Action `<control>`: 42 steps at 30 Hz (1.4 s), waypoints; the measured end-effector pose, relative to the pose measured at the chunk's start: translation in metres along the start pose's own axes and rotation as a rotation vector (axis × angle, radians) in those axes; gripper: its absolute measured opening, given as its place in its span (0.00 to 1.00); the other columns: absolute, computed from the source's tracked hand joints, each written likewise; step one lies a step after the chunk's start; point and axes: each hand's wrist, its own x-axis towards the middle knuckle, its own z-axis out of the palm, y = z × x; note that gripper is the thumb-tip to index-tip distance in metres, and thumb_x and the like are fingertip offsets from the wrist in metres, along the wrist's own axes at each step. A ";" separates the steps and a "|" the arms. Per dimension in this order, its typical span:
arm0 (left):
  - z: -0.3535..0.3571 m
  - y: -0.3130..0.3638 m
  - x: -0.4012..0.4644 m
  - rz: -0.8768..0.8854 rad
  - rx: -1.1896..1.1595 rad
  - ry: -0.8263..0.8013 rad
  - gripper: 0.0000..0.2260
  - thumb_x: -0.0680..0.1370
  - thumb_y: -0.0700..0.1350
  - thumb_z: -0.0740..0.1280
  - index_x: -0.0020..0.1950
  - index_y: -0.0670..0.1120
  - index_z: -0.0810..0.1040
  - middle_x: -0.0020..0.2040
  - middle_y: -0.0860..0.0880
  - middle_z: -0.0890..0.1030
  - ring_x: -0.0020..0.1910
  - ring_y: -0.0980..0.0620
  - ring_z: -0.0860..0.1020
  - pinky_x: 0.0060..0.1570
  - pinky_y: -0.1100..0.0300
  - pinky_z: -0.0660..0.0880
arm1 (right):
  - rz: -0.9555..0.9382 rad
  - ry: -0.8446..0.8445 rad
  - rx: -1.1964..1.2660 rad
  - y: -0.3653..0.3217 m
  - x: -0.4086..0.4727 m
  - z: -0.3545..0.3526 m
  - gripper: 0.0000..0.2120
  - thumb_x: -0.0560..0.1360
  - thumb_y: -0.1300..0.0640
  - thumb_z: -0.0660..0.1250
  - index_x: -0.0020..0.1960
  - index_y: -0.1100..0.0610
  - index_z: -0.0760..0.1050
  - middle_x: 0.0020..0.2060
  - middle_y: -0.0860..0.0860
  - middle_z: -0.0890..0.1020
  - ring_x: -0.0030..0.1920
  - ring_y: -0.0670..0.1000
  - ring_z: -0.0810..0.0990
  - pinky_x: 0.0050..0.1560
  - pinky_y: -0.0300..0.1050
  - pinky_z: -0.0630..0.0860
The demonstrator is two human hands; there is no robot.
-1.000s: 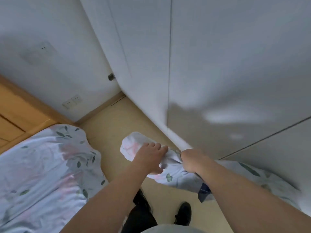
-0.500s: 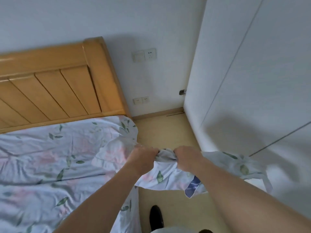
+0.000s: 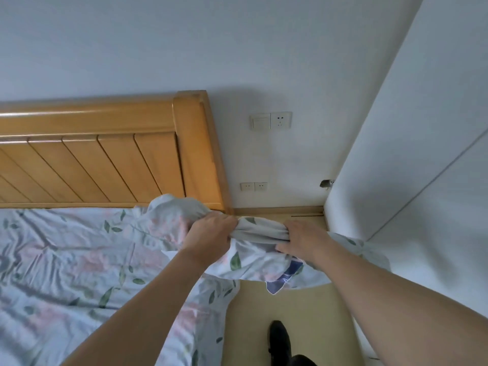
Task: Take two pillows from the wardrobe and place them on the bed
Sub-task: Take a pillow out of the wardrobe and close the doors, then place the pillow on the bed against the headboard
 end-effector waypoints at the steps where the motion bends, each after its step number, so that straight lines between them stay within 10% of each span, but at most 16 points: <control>1: -0.001 -0.005 0.008 -0.015 0.002 0.006 0.08 0.69 0.35 0.61 0.41 0.48 0.73 0.36 0.53 0.74 0.41 0.49 0.75 0.32 0.59 0.66 | -0.002 -0.016 0.004 0.004 0.011 -0.006 0.22 0.71 0.38 0.66 0.56 0.52 0.72 0.51 0.51 0.80 0.51 0.55 0.78 0.49 0.48 0.74; 12: -0.018 -0.067 0.030 -0.231 0.168 0.082 0.13 0.59 0.32 0.69 0.32 0.48 0.70 0.28 0.51 0.76 0.31 0.46 0.76 0.35 0.59 0.68 | -0.272 -0.027 -0.190 -0.047 0.117 -0.033 0.18 0.77 0.39 0.58 0.54 0.50 0.76 0.49 0.49 0.81 0.48 0.54 0.80 0.43 0.45 0.72; 17: -0.003 -0.130 0.013 -0.390 0.209 -0.062 0.10 0.70 0.36 0.60 0.43 0.50 0.66 0.40 0.51 0.79 0.44 0.46 0.77 0.53 0.55 0.70 | -0.390 -0.068 -0.195 -0.107 0.147 -0.021 0.12 0.77 0.44 0.60 0.51 0.51 0.74 0.44 0.50 0.81 0.45 0.55 0.81 0.40 0.46 0.75; 28: 0.007 -0.313 0.000 -0.547 0.222 -0.151 0.10 0.72 0.36 0.59 0.50 0.49 0.71 0.46 0.51 0.80 0.50 0.45 0.77 0.55 0.52 0.72 | -0.461 -0.087 -0.255 -0.277 0.245 0.004 0.07 0.75 0.59 0.61 0.39 0.51 0.68 0.42 0.51 0.80 0.35 0.53 0.73 0.33 0.44 0.67; 38: 0.015 -0.471 -0.033 -0.461 0.343 0.173 0.09 0.74 0.35 0.64 0.54 0.40 0.76 0.58 0.41 0.79 0.62 0.37 0.74 0.63 0.36 0.66 | -0.548 0.246 -0.224 -0.416 0.304 0.037 0.10 0.75 0.63 0.58 0.57 0.57 0.70 0.53 0.56 0.76 0.52 0.57 0.76 0.46 0.48 0.71; 42: 0.094 -0.524 -0.076 -0.550 0.346 0.069 0.14 0.75 0.36 0.66 0.61 0.40 0.77 0.66 0.41 0.76 0.69 0.36 0.69 0.66 0.29 0.58 | -0.602 0.238 -0.162 -0.464 0.320 0.130 0.19 0.72 0.64 0.62 0.62 0.57 0.65 0.53 0.57 0.70 0.49 0.57 0.71 0.49 0.51 0.70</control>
